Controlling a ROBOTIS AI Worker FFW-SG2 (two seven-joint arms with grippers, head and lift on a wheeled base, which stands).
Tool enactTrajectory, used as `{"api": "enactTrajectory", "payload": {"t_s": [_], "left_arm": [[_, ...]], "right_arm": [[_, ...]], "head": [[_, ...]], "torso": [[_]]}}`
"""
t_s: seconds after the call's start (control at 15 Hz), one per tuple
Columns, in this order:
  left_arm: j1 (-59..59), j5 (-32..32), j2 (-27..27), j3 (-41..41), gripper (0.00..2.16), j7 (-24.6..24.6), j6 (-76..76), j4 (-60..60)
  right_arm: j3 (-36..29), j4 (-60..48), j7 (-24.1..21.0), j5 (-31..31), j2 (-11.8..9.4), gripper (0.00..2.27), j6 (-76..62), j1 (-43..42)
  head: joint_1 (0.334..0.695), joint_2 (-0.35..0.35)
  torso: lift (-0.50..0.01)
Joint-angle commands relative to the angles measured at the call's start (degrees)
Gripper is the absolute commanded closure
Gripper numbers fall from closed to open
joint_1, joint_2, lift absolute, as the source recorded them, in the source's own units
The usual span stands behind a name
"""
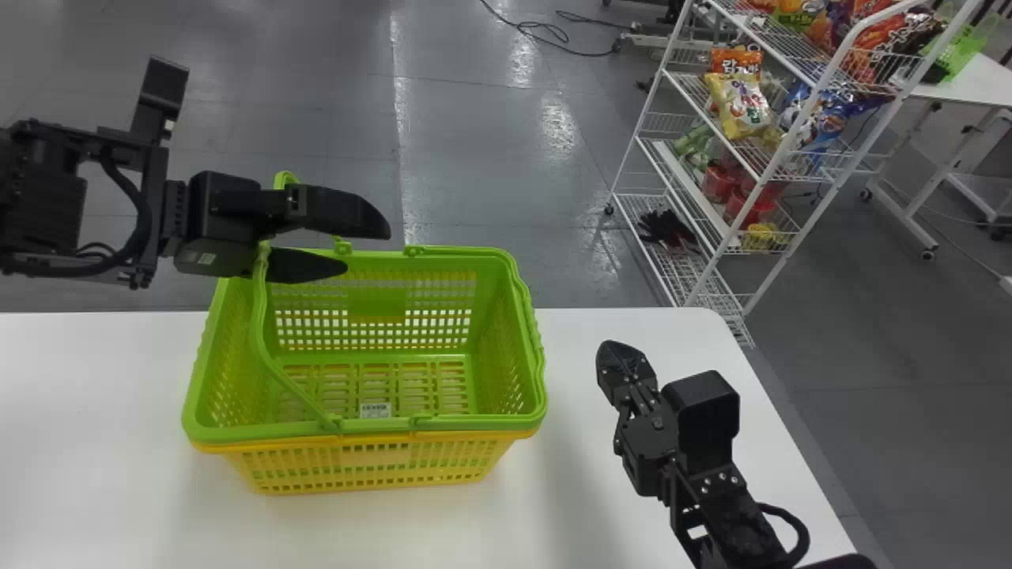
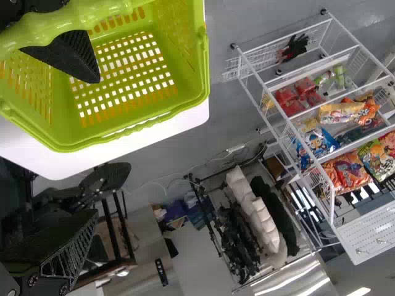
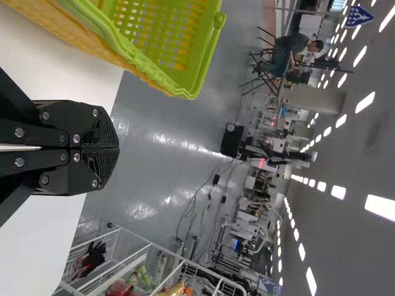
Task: Grasp handle with right gripper to insert into left gripper then lift and swing left to center
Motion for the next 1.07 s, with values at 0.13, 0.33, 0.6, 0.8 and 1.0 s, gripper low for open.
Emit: {"api": "enactTrajectory", "payload": {"t_s": [0.13,0.33,0.6,0.8,1.0], "left_arm": [[0.85,0.10,0.01,0.26,0.04,0.00,0.07,-0.44],[1.12,0.28,0.10,0.43,0.04,-0.09,0.07,-0.61],[1.73,0.63,0.10,0.70,0.04,-0.09,0.07,-0.88],[1.99,0.80,0.10,0.79,0.04,-0.09,0.07,-1.32],[2.70,1.07,0.18,1.14,0.04,-0.18,0.07,-1.67]], "right_arm": [[2.59,3.35,-0.05,1.90,-0.54,2.17,1.96,-3.39],[4.43,4.76,-0.05,2.52,-1.24,2.17,3.72,-5.41],[6.01,6.51,-0.05,3.31,-1.33,2.17,4.95,-7.61],[6.81,6.95,-0.05,3.39,-1.33,2.16,5.12,-8.22],[7.24,7.04,-0.05,3.31,-1.33,2.17,5.65,-8.75]], "head": [[0.695,-0.212],[0.695,-0.199],[0.695,-0.183],[0.695,-0.176],[0.695,-0.169]], "torso": [[-0.093],[-0.093],[-0.093],[-0.093],[-0.093]]}}
